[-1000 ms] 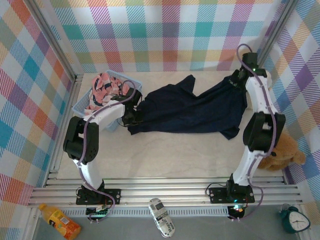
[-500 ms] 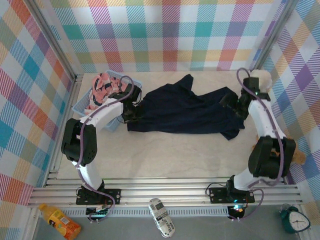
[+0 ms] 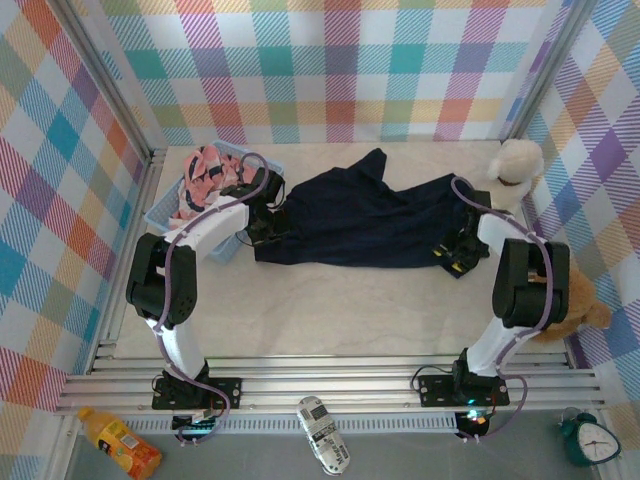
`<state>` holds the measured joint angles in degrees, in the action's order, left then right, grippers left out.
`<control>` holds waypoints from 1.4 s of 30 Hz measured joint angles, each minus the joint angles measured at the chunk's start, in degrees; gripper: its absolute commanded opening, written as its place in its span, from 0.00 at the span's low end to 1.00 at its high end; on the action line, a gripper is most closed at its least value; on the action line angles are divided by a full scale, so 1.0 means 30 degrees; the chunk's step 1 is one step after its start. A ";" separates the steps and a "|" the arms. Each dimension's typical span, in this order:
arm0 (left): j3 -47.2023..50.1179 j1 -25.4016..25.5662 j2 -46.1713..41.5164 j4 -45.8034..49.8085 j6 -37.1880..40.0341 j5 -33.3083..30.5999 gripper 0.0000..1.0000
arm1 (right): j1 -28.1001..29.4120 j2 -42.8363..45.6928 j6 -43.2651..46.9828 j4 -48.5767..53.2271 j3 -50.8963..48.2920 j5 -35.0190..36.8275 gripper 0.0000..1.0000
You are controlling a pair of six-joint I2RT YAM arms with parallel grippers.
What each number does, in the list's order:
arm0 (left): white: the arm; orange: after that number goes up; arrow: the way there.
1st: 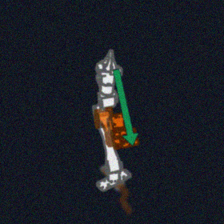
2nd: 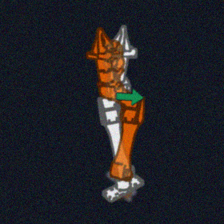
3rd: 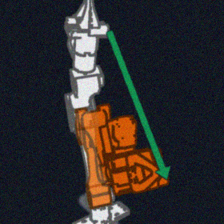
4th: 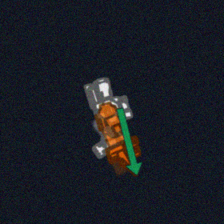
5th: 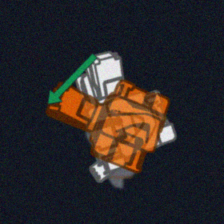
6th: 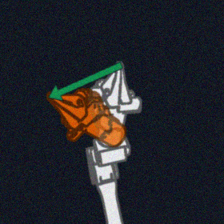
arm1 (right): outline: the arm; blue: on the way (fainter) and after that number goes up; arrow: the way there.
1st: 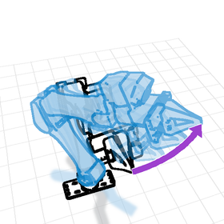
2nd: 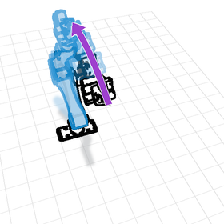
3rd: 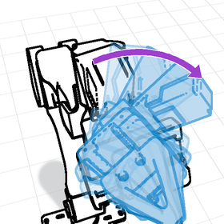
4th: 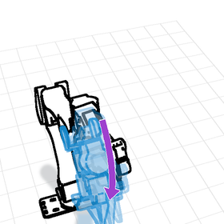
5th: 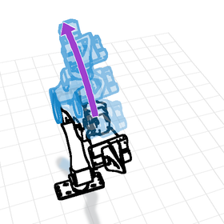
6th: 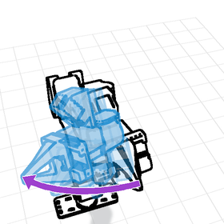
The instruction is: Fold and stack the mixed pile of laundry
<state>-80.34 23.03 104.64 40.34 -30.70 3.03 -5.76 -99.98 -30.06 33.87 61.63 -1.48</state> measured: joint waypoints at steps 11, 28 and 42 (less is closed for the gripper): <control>-0.2259 -0.0240 -0.0015 0.0772 0.0189 -0.0350 0.00 | 0.0007 0.3315 0.0539 0.0641 0.1355 0.1042 0.00; -1.2101 -0.1209 -0.2892 0.2688 0.1552 -0.0328 0.00 | -0.0015 0.7271 0.1355 0.8881 1.3930 -0.0692 0.00; -1.9744 -0.1814 0.4641 0.4262 0.1362 0.0998 0.00 | -0.0758 -0.0321 0.1253 0.8211 2.0480 -0.2208 0.00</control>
<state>-139.57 17.58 118.56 53.12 -26.61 6.02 -8.03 -100.95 -26.30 58.50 123.07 -8.10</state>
